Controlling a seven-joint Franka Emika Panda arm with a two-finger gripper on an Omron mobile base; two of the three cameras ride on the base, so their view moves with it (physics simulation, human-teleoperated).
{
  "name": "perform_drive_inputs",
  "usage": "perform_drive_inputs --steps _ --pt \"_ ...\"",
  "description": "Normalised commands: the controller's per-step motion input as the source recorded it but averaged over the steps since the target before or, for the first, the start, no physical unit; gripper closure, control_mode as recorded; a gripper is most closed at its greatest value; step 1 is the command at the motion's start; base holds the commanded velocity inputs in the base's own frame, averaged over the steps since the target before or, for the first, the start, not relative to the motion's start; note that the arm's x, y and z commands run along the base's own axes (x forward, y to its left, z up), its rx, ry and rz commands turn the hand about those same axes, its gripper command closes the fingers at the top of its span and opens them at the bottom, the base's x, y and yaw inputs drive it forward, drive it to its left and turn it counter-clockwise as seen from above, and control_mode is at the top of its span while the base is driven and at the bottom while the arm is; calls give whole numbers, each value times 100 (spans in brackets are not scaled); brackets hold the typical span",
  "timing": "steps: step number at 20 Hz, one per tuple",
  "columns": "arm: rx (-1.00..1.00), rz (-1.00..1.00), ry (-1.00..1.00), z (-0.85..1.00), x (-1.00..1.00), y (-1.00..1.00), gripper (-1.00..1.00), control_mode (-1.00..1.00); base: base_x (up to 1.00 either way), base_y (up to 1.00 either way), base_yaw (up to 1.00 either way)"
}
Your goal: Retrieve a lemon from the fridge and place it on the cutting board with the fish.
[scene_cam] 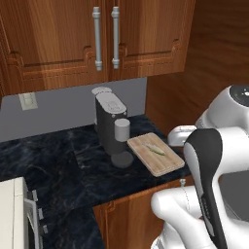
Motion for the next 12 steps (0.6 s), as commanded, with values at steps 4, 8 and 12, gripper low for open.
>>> perform_drive_inputs --steps 4,8,12 --pt "0 0 0 -29 29 -8 100 -100 0 0 0" --pt "0 0 0 -32 22 -15 100 -100 0 0 0" --pt "0 0 0 -37 16 -23 100 -100 0 0 0"
